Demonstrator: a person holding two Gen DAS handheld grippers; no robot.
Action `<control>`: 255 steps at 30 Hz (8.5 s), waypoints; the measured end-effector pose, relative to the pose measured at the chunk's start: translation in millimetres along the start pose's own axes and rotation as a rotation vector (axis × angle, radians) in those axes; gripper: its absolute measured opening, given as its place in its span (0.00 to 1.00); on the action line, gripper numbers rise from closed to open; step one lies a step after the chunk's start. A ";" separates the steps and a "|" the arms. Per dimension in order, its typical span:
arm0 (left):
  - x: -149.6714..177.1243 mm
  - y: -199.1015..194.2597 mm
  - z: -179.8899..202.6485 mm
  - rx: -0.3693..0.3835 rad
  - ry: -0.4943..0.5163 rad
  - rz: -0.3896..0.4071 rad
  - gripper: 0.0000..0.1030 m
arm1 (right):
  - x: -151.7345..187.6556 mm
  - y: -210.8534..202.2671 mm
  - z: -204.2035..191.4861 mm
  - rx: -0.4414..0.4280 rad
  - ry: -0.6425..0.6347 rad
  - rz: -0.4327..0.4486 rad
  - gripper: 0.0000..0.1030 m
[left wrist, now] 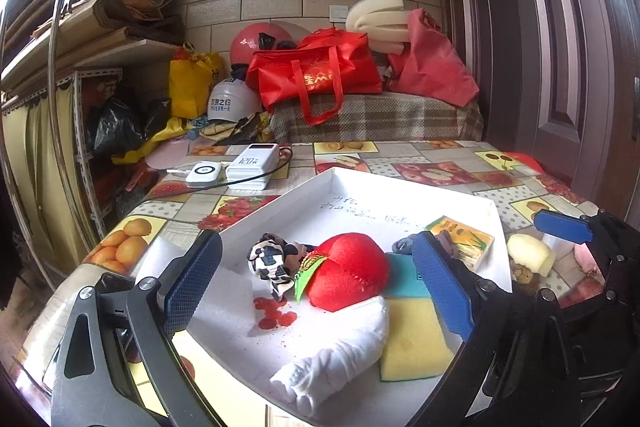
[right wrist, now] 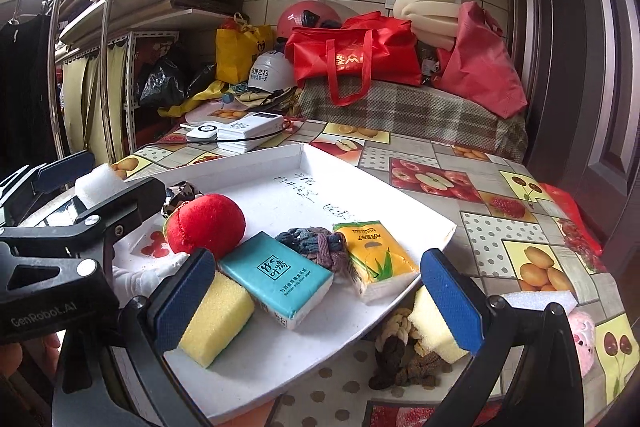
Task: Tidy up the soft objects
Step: 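Grasp the pink plush pig with the right gripper while the left grasps the yellow sponge block, then carry the pink pig and yellow sponge block into the white box, opening both grippers, then grasp the white foam block with the left gripper while the right grasps the beige rope knot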
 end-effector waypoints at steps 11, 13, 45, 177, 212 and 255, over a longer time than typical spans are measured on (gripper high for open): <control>13.1 -24.0 98.5 0.305 0.138 -0.086 0.94 | 45.0 -57.1 81.4 0.100 0.002 -0.070 1.00; 18.0 -23.2 118.7 0.438 0.121 -0.162 0.94 | 53.5 -63.0 111.6 0.163 0.038 -0.094 1.00; 14.3 76.8 205.8 0.241 0.241 -0.358 0.94 | 91.6 -23.0 232.5 0.065 0.405 -0.338 0.58; -6.7 11.9 -17.6 -0.032 -0.031 0.027 1.00 | -10.0 17.8 -5.2 0.055 0.007 -0.001 1.00; 27.3 1.7 150.4 0.381 0.226 -0.255 1.00 | 72.8 2.3 153.1 0.027 0.244 -0.393 1.00; 14.6 -9.4 95.1 0.261 0.069 -0.170 0.50 | 41.6 45.1 56.3 -0.183 -0.018 -0.385 0.42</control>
Point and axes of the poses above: each gripper's, at about its wrist camera, not at the fingertips, and y roughly the way its jaws point, z to its right, x to its underside, the point moved 3 cm from there along y, roughly the way its jaws point, and after that the axes turned 1 degree about -y, right-handed, at the moved point
